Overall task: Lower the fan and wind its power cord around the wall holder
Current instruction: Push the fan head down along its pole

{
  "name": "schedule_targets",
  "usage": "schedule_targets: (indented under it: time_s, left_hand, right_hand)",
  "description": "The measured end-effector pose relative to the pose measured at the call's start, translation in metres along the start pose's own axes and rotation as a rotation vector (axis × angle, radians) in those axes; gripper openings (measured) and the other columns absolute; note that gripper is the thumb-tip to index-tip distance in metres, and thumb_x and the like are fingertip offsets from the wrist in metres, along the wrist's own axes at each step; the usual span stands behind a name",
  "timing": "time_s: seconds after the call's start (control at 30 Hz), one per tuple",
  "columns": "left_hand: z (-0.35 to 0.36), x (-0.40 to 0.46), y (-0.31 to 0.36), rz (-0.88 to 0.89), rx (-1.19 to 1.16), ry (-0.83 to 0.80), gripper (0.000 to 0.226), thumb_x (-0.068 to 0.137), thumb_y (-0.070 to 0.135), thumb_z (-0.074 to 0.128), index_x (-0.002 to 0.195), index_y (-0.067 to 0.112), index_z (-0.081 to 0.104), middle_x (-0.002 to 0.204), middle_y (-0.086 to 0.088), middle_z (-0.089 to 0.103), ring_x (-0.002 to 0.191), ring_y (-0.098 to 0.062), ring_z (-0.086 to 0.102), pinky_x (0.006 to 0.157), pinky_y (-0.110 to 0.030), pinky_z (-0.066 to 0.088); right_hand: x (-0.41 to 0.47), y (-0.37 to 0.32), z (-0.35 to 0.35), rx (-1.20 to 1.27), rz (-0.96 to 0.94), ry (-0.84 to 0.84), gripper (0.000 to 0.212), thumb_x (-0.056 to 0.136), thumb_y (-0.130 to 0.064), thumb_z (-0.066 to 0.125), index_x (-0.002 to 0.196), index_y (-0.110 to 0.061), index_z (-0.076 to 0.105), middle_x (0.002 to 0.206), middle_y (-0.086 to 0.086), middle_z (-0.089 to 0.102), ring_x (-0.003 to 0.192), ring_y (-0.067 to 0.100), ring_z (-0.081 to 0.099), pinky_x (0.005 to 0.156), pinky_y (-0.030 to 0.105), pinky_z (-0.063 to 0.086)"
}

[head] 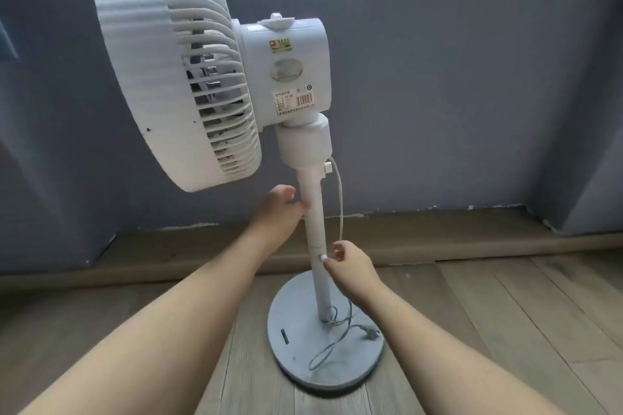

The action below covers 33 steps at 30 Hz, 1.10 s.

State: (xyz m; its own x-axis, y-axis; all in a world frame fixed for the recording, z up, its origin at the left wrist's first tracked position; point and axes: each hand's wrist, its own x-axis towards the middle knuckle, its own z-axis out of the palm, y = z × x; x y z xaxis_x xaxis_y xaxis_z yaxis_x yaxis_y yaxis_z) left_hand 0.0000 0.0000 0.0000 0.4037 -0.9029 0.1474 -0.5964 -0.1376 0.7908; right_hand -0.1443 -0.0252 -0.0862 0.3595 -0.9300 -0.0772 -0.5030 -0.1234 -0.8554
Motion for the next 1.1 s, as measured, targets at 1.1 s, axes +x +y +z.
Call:
schedule_targets:
  time_s: [1.1]
  left_hand:
    - [-0.002, 0.04, -0.002, 0.187, -0.099, -0.12, 0.018, 0.082, 0.023, 0.069, 0.093, 0.009, 0.073, 0.084, -0.011, 0.072, 0.079, -0.025, 0.067, 0.076, -0.04, 0.057]
  right_hand:
    - [0.064, 0.011, 0.026, -0.195, -0.135, 0.185, 0.027, 0.086, -0.04, 0.058, 0.076, -0.015, 0.056, 0.071, -0.001, 0.061, 0.07, 0.021, 0.058, 0.055, 0.03, 0.043]
